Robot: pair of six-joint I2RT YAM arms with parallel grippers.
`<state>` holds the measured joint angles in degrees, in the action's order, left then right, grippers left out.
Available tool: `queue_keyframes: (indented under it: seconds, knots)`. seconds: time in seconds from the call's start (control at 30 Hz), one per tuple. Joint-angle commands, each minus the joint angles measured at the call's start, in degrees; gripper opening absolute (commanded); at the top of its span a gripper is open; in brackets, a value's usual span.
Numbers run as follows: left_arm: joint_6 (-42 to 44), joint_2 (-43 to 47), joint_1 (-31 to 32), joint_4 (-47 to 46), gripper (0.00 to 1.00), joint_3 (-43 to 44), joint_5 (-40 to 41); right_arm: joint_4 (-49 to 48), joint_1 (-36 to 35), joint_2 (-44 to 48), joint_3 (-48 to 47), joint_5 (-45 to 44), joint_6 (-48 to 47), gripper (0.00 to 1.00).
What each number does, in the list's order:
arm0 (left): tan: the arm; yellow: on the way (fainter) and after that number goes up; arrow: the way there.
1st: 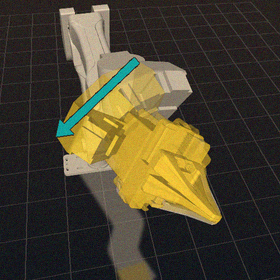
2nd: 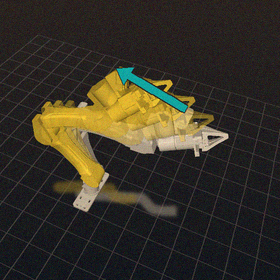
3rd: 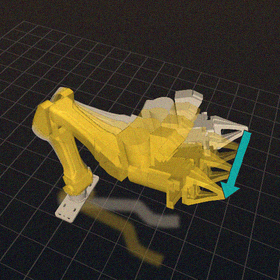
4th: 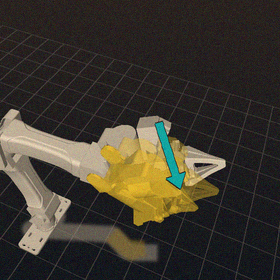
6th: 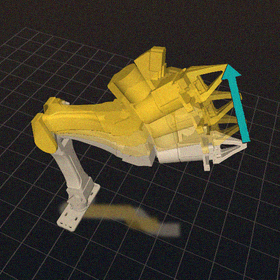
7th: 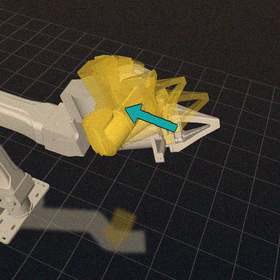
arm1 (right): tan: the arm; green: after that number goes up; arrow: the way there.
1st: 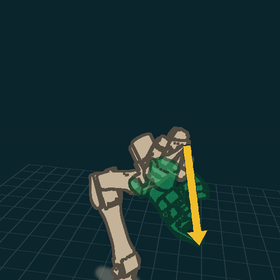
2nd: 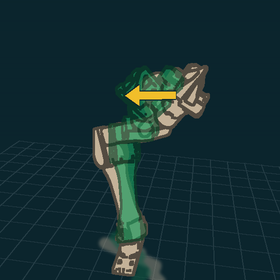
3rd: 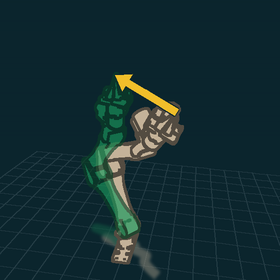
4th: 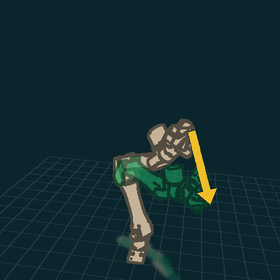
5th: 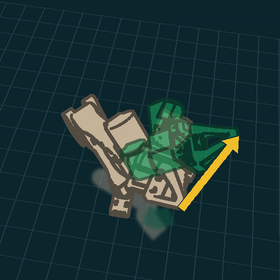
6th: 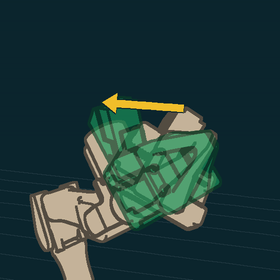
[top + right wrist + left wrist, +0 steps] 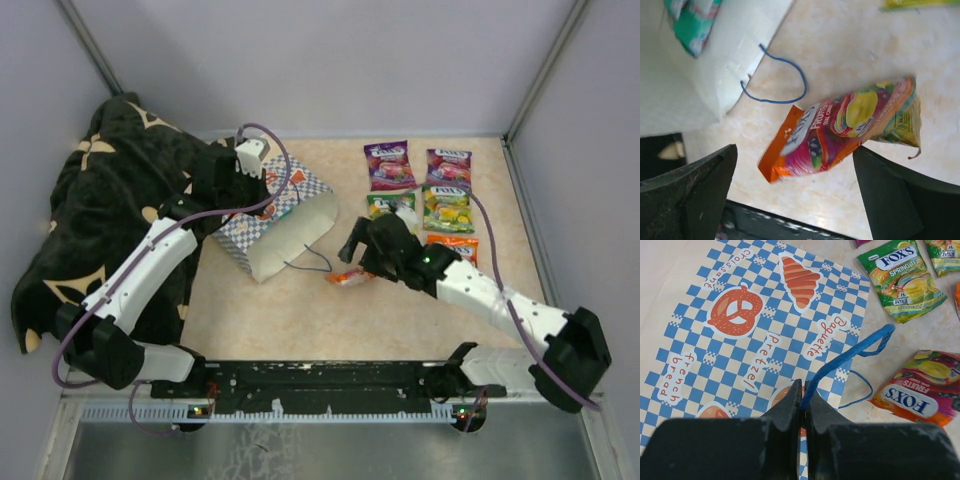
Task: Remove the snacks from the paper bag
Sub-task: Place the snack at the center of the board.
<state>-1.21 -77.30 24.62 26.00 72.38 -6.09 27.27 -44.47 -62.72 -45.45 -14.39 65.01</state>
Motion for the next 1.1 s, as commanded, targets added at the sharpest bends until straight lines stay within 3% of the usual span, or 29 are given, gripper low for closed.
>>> queue_keyframes:
  seconds: [0.0,0.07,0.17,0.33,0.43,0.63,0.87,1.07]
  knots:
    - [1.1,-0.3,-0.4,0.4,0.10,1.6,-0.9,7.6,-0.4,-8.8,-13.6,7.8,-37.8,0.99]
    - [1.2,-0.2,-0.4,0.5,0.11,1.7,-0.9,13.4,-0.3,-11.9,-17.3,9.4,-47.9,0.99]
    - [1.3,-0.1,-0.4,0.6,0.11,1.7,-1.0,18.9,0.6,-13.2,-21.3,11.4,-54.7,0.99]
    - [1.5,0.3,-0.4,0.7,0.11,1.8,-0.8,17.7,2.7,-11.0,-24.7,16.8,-58.2,0.99]
    - [1.6,0.3,-0.4,0.7,0.11,1.9,-1.0,17.2,3.7,-12.0,-25.2,22.9,-65.7,0.99]
    - [1.6,0.4,-0.4,0.7,0.11,1.9,-1.8,18.8,3.7,-25.6,-26.9,30.4,-79.2,0.98]
    - [1.7,0.4,-0.3,0.6,0.12,1.7,-1.6,16.2,3.2,-39.3,-30.0,29.7,-81.8,0.97]
    - [2.1,0.5,-0.4,0.7,0.12,1.6,-0.7,8.0,2.1,-39.5,-22.4,21.3,-72.6,0.99]
